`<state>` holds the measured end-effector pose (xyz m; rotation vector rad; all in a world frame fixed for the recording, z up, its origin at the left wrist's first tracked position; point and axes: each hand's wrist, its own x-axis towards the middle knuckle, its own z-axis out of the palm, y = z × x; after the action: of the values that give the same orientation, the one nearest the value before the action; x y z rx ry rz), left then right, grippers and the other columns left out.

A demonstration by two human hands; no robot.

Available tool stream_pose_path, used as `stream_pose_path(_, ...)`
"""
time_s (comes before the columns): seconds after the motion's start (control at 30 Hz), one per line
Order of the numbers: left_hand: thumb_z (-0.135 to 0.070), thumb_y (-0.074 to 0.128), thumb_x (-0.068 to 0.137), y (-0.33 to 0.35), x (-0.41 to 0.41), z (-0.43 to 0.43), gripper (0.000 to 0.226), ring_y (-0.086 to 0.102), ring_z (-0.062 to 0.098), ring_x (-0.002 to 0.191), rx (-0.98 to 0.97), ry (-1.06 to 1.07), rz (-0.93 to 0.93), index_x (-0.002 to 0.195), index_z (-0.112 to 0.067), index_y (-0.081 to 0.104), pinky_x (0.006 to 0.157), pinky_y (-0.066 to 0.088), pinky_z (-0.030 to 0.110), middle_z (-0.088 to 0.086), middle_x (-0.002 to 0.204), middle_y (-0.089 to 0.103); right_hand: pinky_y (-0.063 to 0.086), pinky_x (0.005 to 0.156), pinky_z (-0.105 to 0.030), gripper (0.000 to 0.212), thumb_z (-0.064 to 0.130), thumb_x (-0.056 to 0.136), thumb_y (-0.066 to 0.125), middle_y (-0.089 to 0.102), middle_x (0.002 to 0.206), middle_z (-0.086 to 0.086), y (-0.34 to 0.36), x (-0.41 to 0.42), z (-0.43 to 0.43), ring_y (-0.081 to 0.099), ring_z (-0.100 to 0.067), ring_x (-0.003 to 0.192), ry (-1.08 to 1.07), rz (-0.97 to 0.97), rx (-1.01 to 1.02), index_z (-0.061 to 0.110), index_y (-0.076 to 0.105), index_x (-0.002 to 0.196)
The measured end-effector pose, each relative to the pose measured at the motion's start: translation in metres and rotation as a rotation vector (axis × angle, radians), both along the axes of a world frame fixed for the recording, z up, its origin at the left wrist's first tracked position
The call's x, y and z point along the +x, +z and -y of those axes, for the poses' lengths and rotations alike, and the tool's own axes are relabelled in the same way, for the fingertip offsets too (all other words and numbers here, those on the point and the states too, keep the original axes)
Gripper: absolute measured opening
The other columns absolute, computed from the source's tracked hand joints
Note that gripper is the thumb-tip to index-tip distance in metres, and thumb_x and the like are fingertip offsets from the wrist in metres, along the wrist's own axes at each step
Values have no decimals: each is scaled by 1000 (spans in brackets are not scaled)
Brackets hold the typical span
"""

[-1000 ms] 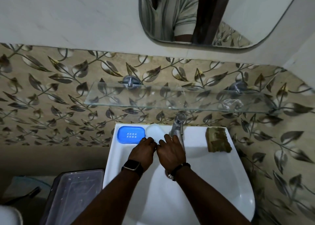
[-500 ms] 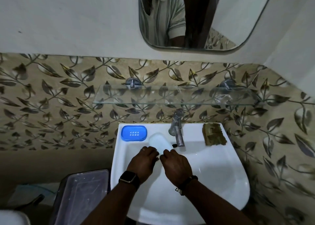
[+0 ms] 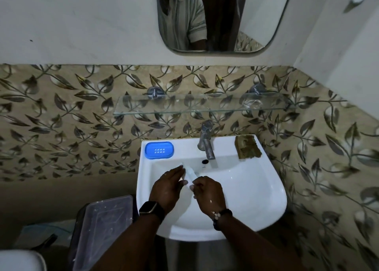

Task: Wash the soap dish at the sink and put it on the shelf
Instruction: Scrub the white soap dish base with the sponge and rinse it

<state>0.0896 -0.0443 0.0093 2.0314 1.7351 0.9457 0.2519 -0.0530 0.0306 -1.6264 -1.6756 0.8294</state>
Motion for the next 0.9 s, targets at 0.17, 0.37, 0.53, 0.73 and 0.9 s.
stream_pose_path(0.17,-22,76,88,12,1,3,38,65,25,119,65,39,51,125,-15,71,103,47,34,4,130,69,57,65,-31,9,16,88,71,71,65,-6,5,-6,9,71,-18,60,-119,-307,-91,12,69,80)
stream_pose_path(0.37,-20,74,90,26,3,-1,33,66,21,115,142,24,88,123,-17,72,99,44,25,2,127,71,62,71,-38,14,7,90,68,70,68,-5,14,-13,11,68,-19,61,-191,-634,-141,14,70,79)
stream_pose_path(0.53,-15,73,91,41,13,-7,33,61,14,119,185,-9,140,123,-16,72,101,42,23,2,131,68,60,69,-31,5,4,93,64,70,73,-11,21,-12,10,67,-19,61,-226,-818,-165,1,68,92)
stream_pose_path(0.73,-14,73,90,46,18,-13,34,59,13,119,278,-52,129,123,-14,71,102,44,29,4,130,68,60,73,-32,20,7,94,64,68,71,-10,23,-9,10,65,-20,63,-185,-907,-162,15,70,76)
stream_pose_path(0.9,-30,71,89,44,20,-14,28,65,1,108,137,33,472,116,-25,71,84,53,15,-7,118,71,60,70,-39,10,9,93,66,70,77,-11,19,6,1,66,-19,65,-87,-700,-89,11,70,85)
